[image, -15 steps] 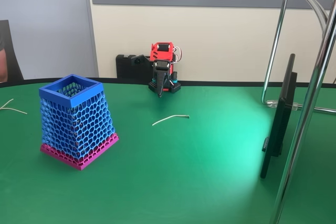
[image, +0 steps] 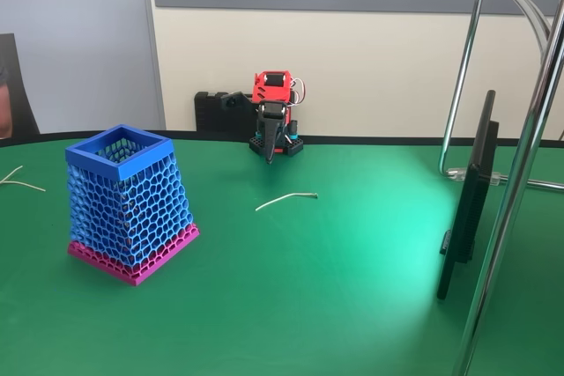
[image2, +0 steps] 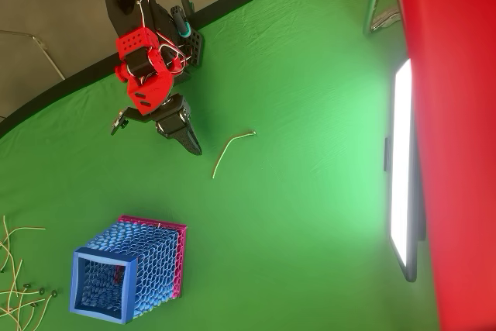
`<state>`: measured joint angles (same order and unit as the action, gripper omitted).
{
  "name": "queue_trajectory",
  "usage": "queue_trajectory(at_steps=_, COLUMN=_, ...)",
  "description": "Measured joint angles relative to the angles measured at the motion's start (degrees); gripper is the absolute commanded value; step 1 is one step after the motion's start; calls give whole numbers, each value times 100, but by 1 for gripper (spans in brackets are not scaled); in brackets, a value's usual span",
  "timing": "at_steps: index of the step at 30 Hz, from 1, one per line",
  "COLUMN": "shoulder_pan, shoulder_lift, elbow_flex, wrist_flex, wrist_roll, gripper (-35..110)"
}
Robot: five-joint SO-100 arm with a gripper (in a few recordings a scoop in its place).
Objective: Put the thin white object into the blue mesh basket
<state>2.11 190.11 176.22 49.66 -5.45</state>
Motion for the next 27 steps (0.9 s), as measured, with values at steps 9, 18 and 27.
queue_trajectory(at_steps=9, shoulder_pan=0, shoulder_lift=0, elbow_flex=0, wrist_flex=0, wrist_roll=0, gripper=1)
queue_trajectory(at_steps=18, shoulder_pan=0, shoulder_lift=0, elbow_flex=0, wrist_flex=0, wrist_roll=0, gripper=1)
queue_trajectory(at_steps=27, shoulder_pan=26, shoulder_lift=-185, elbow_flex=-62, wrist_flex=0, wrist_roll=237, gripper=1)
